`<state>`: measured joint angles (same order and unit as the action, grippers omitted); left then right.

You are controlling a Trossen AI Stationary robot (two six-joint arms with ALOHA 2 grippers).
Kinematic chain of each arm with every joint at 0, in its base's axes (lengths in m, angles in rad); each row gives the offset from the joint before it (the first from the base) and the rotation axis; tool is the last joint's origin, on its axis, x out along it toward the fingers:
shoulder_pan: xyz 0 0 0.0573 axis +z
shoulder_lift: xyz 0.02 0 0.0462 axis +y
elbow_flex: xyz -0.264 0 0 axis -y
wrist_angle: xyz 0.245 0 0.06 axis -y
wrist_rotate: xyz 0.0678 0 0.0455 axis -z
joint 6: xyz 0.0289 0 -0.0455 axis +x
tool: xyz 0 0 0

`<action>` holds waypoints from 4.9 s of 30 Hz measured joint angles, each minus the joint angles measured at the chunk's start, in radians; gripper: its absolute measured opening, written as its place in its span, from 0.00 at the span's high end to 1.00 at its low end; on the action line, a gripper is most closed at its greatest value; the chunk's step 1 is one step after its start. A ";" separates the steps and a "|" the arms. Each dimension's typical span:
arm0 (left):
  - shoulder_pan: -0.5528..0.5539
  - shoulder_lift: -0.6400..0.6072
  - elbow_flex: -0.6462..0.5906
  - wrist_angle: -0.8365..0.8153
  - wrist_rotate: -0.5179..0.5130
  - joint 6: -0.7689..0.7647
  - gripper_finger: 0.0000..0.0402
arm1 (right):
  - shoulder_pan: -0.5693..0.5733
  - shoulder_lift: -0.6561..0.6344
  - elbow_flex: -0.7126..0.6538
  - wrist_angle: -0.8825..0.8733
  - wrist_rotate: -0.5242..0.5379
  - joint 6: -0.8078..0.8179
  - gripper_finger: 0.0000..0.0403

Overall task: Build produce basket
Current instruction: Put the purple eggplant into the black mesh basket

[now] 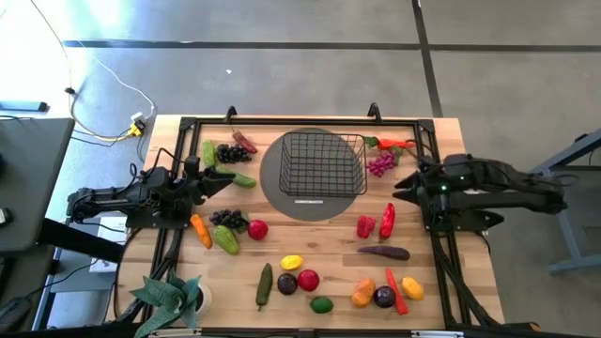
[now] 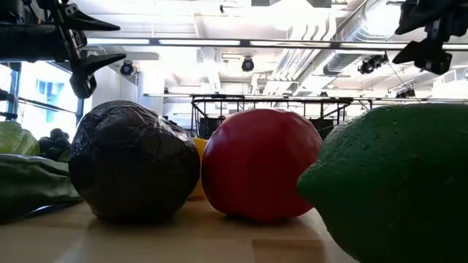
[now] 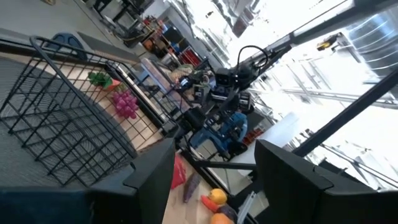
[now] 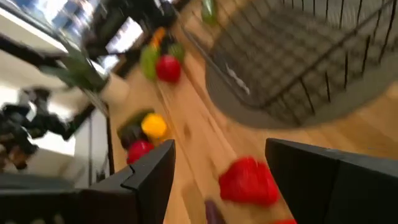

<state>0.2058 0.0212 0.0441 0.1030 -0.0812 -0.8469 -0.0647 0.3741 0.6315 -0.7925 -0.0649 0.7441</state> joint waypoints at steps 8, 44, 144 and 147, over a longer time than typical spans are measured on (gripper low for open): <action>0.000 0.000 0.000 0.000 0.009 -0.014 0.47 | 0.038 0.244 0.183 -0.187 -0.123 -0.008 0.42; 0.000 0.000 0.000 0.000 0.011 0.065 0.47 | 0.567 0.954 0.252 -0.271 -0.065 0.194 0.42; 0.157 0.778 0.919 -1.020 -0.098 0.321 0.47 | -0.041 0.888 0.252 0.707 0.342 -0.293 0.74; 0.167 0.812 0.932 -1.028 -0.079 0.142 0.47 | -0.079 0.888 0.252 0.697 0.300 -0.372 0.74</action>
<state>0.3725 0.8336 0.9762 -0.9252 -0.1605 -0.7052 -0.1433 1.2621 0.8837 -0.0955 0.2354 0.3722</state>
